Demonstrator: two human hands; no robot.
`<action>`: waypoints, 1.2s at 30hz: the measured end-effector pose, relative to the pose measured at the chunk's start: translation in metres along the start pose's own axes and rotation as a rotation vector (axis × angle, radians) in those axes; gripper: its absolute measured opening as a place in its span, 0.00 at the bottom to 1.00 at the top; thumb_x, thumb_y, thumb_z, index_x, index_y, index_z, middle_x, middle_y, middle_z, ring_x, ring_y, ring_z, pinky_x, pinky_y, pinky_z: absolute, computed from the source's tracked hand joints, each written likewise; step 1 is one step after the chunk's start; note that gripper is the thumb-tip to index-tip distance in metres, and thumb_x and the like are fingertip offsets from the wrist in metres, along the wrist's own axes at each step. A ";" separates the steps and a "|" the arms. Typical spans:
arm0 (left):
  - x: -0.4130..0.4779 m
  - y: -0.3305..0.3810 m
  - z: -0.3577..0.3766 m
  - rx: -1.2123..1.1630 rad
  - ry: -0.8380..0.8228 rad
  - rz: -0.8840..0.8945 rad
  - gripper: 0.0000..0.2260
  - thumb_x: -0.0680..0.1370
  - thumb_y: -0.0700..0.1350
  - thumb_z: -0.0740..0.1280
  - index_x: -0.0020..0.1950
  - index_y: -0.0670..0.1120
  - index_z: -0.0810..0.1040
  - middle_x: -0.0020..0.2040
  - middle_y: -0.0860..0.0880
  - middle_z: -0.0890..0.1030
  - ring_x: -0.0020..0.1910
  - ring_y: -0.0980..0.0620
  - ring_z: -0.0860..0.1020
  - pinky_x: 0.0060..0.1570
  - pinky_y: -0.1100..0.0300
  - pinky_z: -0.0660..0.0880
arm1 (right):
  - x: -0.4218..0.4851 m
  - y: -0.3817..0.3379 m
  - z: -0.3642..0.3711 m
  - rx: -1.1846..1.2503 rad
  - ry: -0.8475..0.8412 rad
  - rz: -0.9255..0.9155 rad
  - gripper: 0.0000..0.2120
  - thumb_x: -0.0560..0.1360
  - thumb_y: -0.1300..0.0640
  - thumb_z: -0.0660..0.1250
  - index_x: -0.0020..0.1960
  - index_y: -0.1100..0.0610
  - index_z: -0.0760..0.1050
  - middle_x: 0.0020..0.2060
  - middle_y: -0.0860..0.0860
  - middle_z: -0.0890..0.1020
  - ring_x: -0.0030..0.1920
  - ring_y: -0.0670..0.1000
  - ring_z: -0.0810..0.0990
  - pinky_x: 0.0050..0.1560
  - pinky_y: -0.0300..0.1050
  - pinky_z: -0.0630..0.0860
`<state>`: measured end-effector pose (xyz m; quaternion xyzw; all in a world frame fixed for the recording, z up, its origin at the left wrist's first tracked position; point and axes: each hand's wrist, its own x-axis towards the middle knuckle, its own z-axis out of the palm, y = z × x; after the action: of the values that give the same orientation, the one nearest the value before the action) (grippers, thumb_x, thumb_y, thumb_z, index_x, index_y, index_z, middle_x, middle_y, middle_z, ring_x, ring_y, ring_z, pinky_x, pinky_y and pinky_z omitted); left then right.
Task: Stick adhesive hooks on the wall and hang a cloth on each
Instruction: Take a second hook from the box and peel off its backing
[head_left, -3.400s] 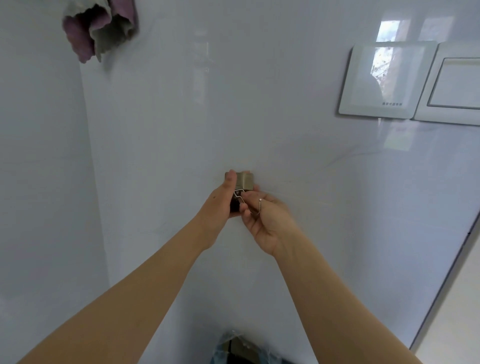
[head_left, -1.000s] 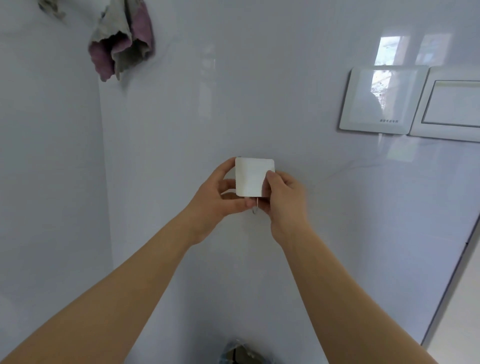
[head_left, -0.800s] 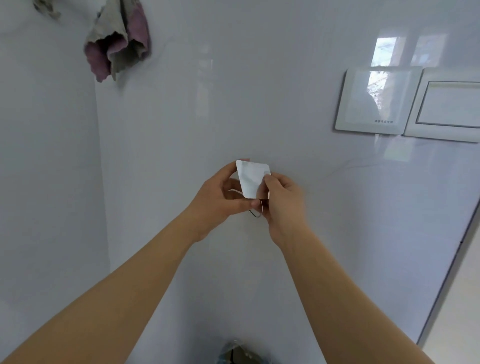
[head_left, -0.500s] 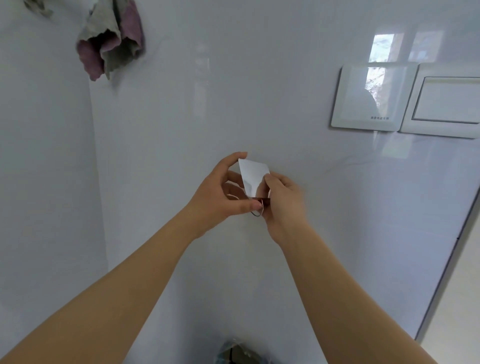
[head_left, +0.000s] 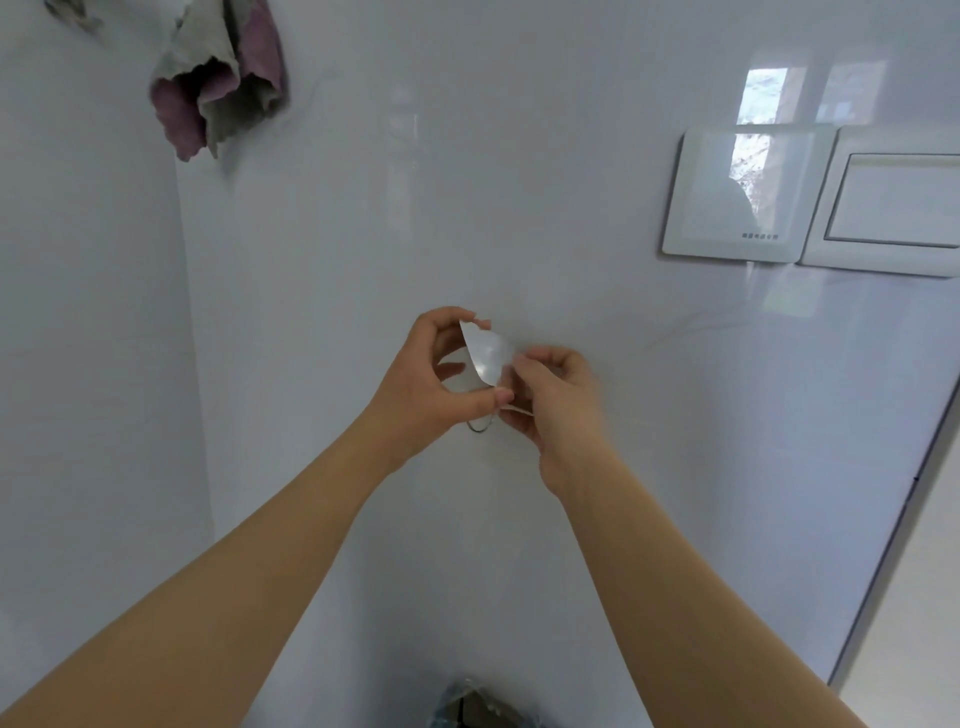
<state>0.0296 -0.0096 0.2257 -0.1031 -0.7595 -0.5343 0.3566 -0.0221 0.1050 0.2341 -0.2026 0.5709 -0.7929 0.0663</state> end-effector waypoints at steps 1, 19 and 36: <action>0.000 -0.001 -0.002 -0.013 0.008 -0.006 0.30 0.57 0.50 0.76 0.56 0.56 0.68 0.59 0.56 0.76 0.61 0.59 0.75 0.65 0.51 0.71 | 0.000 0.000 0.000 -0.011 -0.001 -0.029 0.03 0.76 0.62 0.62 0.46 0.55 0.70 0.37 0.50 0.76 0.35 0.47 0.77 0.38 0.40 0.75; 0.000 0.001 -0.013 -0.073 -0.004 -0.094 0.30 0.60 0.40 0.77 0.58 0.52 0.71 0.60 0.51 0.77 0.56 0.51 0.80 0.61 0.48 0.74 | -0.005 -0.003 0.001 -0.176 -0.296 -0.213 0.06 0.72 0.63 0.70 0.37 0.55 0.78 0.34 0.44 0.81 0.34 0.40 0.79 0.39 0.32 0.75; 0.002 -0.008 -0.015 -0.618 -0.162 -0.396 0.20 0.71 0.45 0.66 0.62 0.54 0.70 0.42 0.46 0.79 0.37 0.46 0.82 0.53 0.47 0.79 | -0.001 0.002 0.004 -0.339 -0.258 -0.266 0.11 0.77 0.62 0.63 0.37 0.55 0.75 0.27 0.47 0.75 0.25 0.39 0.74 0.31 0.34 0.74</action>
<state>0.0303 -0.0265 0.2239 -0.0989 -0.5933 -0.7870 0.1371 -0.0194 0.1012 0.2331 -0.3837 0.6507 -0.6552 -0.0014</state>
